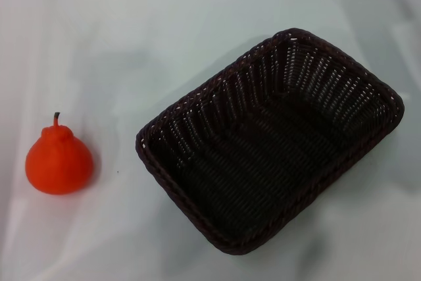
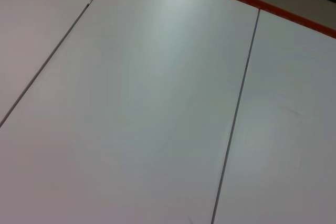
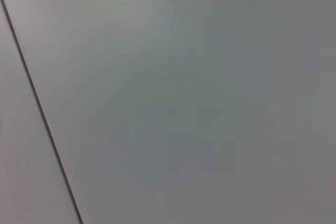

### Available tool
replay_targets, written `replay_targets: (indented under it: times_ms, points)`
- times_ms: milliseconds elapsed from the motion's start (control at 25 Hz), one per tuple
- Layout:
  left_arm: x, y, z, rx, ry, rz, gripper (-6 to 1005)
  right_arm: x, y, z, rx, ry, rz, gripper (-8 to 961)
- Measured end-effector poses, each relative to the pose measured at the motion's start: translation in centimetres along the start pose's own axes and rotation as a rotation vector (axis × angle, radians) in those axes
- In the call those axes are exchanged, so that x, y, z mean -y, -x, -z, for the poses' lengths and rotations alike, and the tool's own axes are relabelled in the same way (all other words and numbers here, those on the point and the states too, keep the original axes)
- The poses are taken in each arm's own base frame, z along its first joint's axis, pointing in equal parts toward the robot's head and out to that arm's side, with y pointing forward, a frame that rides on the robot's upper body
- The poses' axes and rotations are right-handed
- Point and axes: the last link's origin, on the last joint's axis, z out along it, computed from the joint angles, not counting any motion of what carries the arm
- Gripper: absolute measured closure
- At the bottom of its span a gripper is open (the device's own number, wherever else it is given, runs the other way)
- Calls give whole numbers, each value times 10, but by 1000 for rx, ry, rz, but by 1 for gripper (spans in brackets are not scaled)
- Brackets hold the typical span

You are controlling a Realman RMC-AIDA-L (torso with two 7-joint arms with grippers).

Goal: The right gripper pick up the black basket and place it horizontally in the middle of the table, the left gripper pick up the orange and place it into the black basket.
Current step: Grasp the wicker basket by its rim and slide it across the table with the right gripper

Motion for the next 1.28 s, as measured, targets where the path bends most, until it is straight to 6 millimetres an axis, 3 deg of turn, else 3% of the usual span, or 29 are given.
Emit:
replay_targets:
  times_ms: [280,520,800,920,1160,1280]
  points:
    - [0,0,-1,-1,2,1,125,4,3,-4,32,-23,12,276]
    - [0,0,-1,-1,3,0,124,25,-1,-19,184,-251,-15,276]
    - [0,0,-1,-1,2,-1,124,50,-45,-42,556,-550,46,275]
    - [0,0,-2,-3,3,0,125,61,-64,-44,766,-619,107,221]
    - [-1,-1,-2,-10,9,1,127,72,-100,-42,1116,-594,315,67]
    - [-1,0,-4,-12,12,2,127,74,-107,-40,1250,-541,420,2]
